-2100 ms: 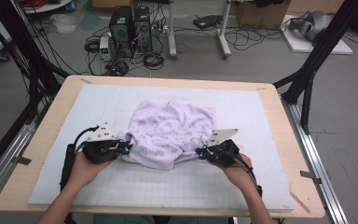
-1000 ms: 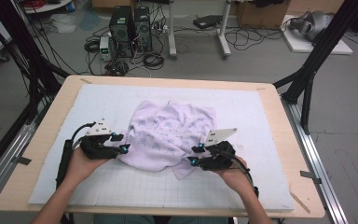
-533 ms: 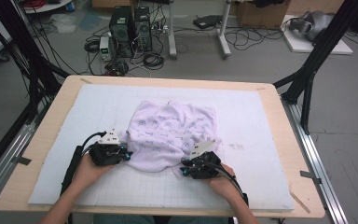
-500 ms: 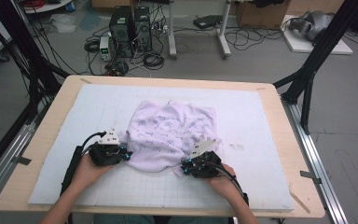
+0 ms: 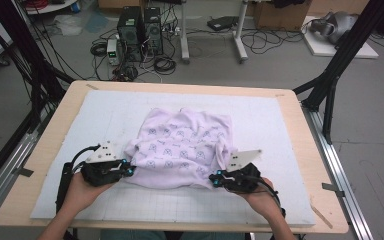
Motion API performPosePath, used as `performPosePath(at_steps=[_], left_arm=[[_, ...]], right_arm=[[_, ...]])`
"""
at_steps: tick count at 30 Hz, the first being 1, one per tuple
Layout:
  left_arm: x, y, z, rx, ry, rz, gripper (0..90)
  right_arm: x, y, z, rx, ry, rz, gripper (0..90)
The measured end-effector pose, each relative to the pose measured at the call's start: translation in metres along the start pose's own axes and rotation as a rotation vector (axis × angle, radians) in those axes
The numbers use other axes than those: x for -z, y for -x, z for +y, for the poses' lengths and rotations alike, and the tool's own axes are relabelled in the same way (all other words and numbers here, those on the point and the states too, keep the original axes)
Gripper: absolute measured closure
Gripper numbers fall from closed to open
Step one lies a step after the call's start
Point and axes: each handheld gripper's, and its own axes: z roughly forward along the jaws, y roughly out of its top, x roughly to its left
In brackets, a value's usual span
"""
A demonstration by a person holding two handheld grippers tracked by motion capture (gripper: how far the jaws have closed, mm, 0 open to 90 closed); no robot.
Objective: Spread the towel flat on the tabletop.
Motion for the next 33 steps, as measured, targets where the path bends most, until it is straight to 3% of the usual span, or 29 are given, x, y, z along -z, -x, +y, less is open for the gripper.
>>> performPosePath(at_steps=[4,6,8,10,13,17,22,26,27,29,33], left_arm=[[0.012,0.015,0.003,-0.008,0.042,-0.003,76.7],[0.017,0.016,0.006,-0.004,0.053,-0.004,63.5],[0.019,0.013,0.008,-0.006,0.057,0.004,56.1],[0.017,0.008,0.009,0.006,0.056,0.016,50.4],[0.005,0.001,0.007,0.009,0.037,0.013,50.3],[-0.022,-0.005,0.001,0.005,-0.017,0.015,51.1],[-0.049,-0.009,-0.004,-0.010,-0.079,0.013,54.8],[-0.068,-0.009,-0.009,-0.031,-0.153,-0.007,60.1],[-0.070,-0.008,-0.010,-0.021,-0.133,-0.021,63.4],[-0.071,-0.005,-0.011,-0.041,-0.131,-0.035,72.6],[-0.068,-0.002,-0.009,-0.065,-0.128,-0.024,81.6]], right_arm=[[0.030,-0.013,-0.003,0.036,0.009,-0.037,88.2],[0.043,-0.017,-0.006,0.040,0.021,-0.033,87.8],[0.051,-0.016,-0.008,0.024,0.036,-0.030,85.8],[0.052,-0.013,-0.008,0.004,0.053,-0.028,78.2],[0.040,-0.007,-0.006,-0.003,0.051,-0.041,70.3],[0.011,0.004,-0.004,-0.005,0.018,-0.041,64.2],[-0.026,0.016,-0.010,-0.001,-0.095,-0.047,60.5],[-0.037,0.023,-0.017,-0.028,-0.141,-0.056,60.6],[-0.040,0.024,-0.020,-0.037,-0.152,-0.053,61.5],[-0.040,0.025,-0.024,-0.065,-0.117,-0.045,64.1],[-0.039,0.024,-0.026,-0.071,-0.102,-0.053,66.8]])
